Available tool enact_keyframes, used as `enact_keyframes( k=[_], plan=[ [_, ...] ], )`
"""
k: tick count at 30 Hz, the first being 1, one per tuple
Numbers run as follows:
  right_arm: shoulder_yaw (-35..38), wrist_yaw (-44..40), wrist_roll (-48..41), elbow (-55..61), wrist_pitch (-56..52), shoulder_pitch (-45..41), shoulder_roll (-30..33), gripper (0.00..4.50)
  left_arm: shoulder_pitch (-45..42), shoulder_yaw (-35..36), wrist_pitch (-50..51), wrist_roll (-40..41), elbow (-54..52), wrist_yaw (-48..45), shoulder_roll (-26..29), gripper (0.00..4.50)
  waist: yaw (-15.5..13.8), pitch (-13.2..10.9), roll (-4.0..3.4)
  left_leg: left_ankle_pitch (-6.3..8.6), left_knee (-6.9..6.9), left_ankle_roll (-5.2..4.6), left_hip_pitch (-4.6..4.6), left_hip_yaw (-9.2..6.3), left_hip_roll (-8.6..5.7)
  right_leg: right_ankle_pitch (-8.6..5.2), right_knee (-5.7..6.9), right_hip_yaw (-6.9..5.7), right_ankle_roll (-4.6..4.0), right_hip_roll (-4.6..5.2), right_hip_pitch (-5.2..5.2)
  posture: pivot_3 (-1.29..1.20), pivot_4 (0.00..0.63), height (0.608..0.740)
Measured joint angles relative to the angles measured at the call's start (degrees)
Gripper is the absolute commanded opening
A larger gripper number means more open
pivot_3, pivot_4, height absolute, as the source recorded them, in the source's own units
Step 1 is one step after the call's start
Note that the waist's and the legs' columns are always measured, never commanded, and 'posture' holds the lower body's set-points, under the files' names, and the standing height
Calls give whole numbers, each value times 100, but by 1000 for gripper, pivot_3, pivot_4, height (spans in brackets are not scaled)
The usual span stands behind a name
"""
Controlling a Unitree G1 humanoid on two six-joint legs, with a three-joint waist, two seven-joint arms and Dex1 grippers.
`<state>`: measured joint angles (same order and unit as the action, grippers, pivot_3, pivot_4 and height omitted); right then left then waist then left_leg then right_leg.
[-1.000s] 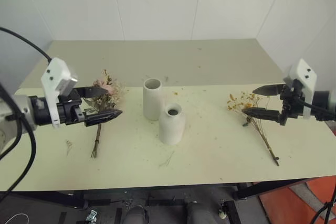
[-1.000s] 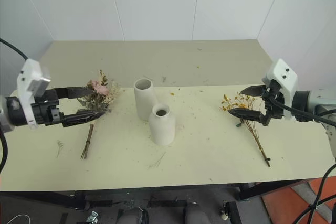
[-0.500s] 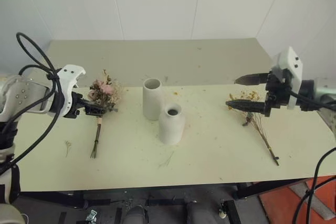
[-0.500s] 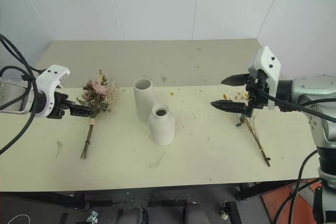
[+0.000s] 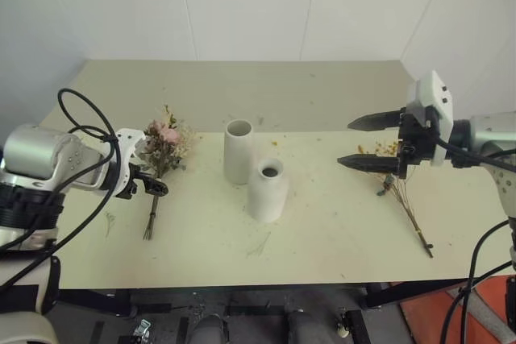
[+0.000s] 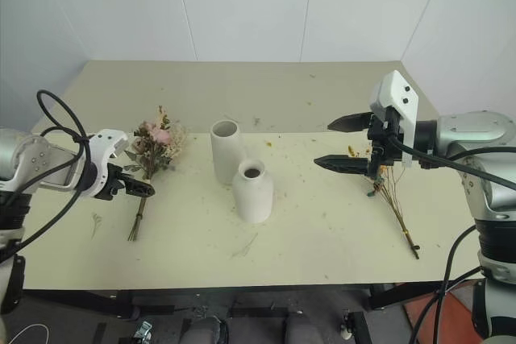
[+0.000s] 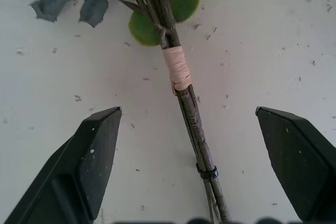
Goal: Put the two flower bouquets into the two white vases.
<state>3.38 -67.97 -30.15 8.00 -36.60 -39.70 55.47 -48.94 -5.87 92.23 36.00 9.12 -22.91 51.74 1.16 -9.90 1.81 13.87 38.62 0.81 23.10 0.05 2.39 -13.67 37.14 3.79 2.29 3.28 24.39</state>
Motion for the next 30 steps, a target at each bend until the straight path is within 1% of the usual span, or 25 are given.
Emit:
enact_keyframes(
  k=[4,9,12,17,22,24,25,27,30],
  plan=[
    [55,-20,-55,195,-1,119,18,4500,-19,24,0,-192,363,22,-352,4469,-32,0,0,0,16,0,12,-4,0,1,-2,-4,2,1,1,0,150,740],
    [149,-14,-165,276,-1,180,21,4500,-177,3,-13,-454,527,5,-612,4469,-41,0,0,0,18,0,8,-5,-2,2,0,-4,3,3,-3,0,150,740],
    [189,8,-199,281,-3,195,21,4500,-188,-41,-77,-598,526,-25,-678,3901,-37,0,0,0,18,0,6,-4,-2,2,1,-3,3,3,-4,0,150,740],
    [189,67,-245,333,-17,201,21,4500,-192,-73,-101,-763,526,-68,-733,2383,-36,0,0,0,18,0,7,-5,-3,2,1,-3,3,3,-4,0,150,740],
    [189,94,-260,367,-19,201,21,4500,-189,-70,-100,-816,512,-115,-732,734,-36,0,0,0,18,0,9,-6,-2,2,0,-3,3,3,-3,0,150,740],
    [189,117,-260,367,-19,201,20,4500,-188,-33,-102,-881,500,-114,-727,170,-36,0,0,0,18,0,9,-6,-2,2,1,-3,4,3,-3,0,150,740],
    [188,128,-260,367,-19,200,19,4500,-185,-4,-106,-895,485,-116,-712,28,-36,0,0,0,18,0,9,-6,-2,2,1,-3,3,3,-2,0,150,740],
    [185,180,-260,375,-19,200,-3,4500,-164,65,-118,-907,402,-125,-670,25,-35,0,0,0,18,0,9,-6,-2,2,0,-3,3,3,-3,0,150,740],
    [177,219,-260,405,-19,212,-47,4500,-24,395,-167,-965,277,-71,-592,25,-12,0,0,0,18,0,9,-6,-1,2,1,-3,3,3,-2,0,150,740]
  ],
)
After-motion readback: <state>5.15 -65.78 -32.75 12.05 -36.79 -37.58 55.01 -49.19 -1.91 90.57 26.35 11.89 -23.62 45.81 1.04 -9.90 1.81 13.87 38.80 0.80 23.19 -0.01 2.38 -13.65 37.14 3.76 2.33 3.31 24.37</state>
